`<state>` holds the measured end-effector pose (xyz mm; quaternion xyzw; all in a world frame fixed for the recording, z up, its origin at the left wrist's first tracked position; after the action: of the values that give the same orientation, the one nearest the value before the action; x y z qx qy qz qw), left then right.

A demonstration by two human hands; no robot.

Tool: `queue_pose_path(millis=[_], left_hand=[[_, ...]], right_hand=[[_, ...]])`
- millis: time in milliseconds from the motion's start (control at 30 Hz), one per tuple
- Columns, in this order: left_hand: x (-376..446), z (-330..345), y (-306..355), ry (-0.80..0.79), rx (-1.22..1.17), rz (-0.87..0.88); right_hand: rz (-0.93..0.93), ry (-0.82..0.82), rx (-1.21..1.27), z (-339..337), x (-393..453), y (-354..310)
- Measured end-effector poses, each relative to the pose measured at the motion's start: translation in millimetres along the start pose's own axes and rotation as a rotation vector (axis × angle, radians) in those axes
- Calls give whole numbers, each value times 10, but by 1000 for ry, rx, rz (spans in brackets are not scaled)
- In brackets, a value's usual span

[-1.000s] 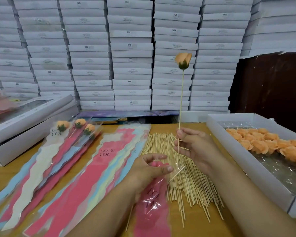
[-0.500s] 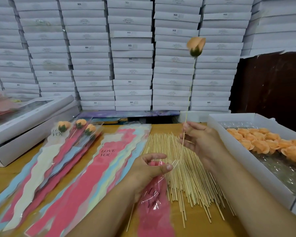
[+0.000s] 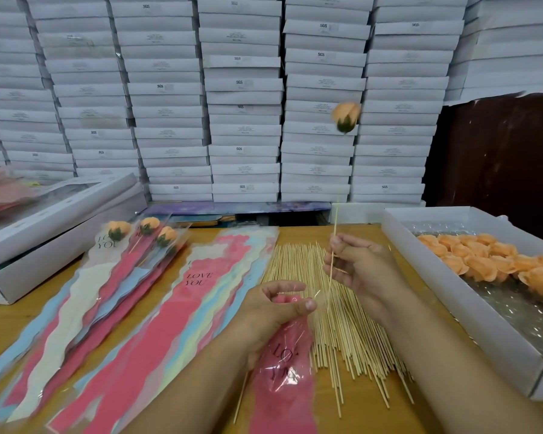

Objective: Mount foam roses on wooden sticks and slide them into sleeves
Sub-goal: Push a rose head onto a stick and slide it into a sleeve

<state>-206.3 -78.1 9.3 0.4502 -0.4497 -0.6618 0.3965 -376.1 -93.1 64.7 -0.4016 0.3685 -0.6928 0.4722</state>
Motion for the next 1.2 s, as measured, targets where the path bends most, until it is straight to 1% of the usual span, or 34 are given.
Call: queue_pose_path(millis=[100,200,433,533,667,900,1200], left_hand=[[9,-30,8,21,-20,10],[-5,-32,2,17,-4,2],[-31,-2,-10,-19,30,-25],[-33,21,-14,-42,42,-31],[-21,15,-18,-36,36,-25],[-3,-12,-13,-5,-15,-13],[-39,17,8,-5,-52,-10]], right_hand=[[63,-25,-15,40,-77,140],[58,-28,-10,73,-103,152],[-146,52,-10,41,73,-384],[-177,77,14,17,115,-481],[-143,59,-3,43,82,-345],[-8,2,-44,69,-71,38],[47,-43,-100,70,-154,152]])
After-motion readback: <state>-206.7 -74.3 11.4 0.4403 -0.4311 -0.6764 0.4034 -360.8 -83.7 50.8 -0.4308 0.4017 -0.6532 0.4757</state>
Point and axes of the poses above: each hand's wrist, its own x-axis towards the middle knuckle, its own z-axis out of the palm, y = z × x, the point moved 9 cm from there along x, towards the middle knuckle, and after that the axes turned 9 degrees about -z, right-handed, at the moved point
